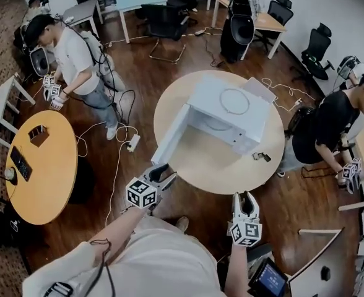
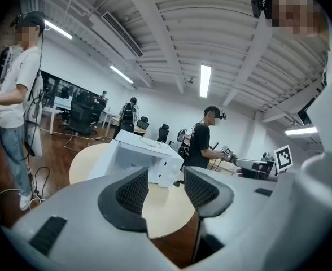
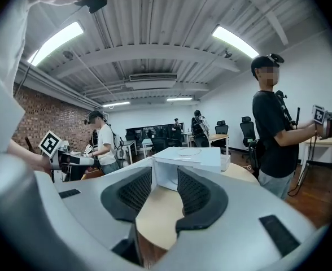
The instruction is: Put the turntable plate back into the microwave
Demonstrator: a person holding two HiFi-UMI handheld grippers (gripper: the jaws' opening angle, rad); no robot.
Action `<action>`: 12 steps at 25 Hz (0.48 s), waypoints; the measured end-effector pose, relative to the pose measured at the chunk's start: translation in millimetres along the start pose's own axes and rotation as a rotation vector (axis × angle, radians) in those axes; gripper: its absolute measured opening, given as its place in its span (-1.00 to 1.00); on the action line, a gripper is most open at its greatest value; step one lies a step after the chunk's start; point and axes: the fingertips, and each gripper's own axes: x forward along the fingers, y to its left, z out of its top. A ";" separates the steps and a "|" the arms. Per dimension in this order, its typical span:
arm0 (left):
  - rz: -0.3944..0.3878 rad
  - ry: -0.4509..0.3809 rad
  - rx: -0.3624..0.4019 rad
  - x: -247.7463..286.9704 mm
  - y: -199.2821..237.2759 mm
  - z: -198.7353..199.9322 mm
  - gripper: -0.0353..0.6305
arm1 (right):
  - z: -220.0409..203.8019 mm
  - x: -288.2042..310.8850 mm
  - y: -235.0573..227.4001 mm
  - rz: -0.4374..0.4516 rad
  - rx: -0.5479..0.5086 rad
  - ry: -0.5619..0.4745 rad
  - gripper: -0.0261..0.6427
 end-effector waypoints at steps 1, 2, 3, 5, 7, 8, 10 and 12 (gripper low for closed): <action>0.006 -0.001 -0.005 -2.4 0.2 -2.6 -0.29 | -1.9 0.8 1.7 0.008 -0.001 -0.001 -0.49; 0.015 -0.003 -0.009 -4.4 1.4 -5.0 -0.29 | -4.7 3.9 3.4 0.021 -0.002 0.000 -0.49; 0.029 -0.005 -0.014 -6.2 3.6 -6.8 -0.29 | -7.8 9.2 4.9 0.036 0.002 0.003 -0.49; 0.054 -0.006 -0.026 -11.5 6.6 -7.7 -0.29 | -8.2 17.5 8.2 0.060 0.045 0.006 -0.49; 0.073 -0.004 -0.030 -18.9 8.0 -3.5 -0.29 | 7.8 19.1 14.7 0.079 0.131 -0.021 -0.49; 0.079 -0.006 -0.028 -21.5 9.1 0.6 -0.29 | 18.6 20.3 18.2 0.088 0.159 -0.043 -0.49; 0.082 -0.011 -0.027 -24.1 11.3 8.7 -0.29 | 33.6 26.3 24.3 0.097 0.164 -0.068 -0.49; 0.073 -0.008 -0.027 -27.0 10.5 13.0 -0.29 | 38.6 31.5 30.0 0.095 0.164 -0.064 -0.49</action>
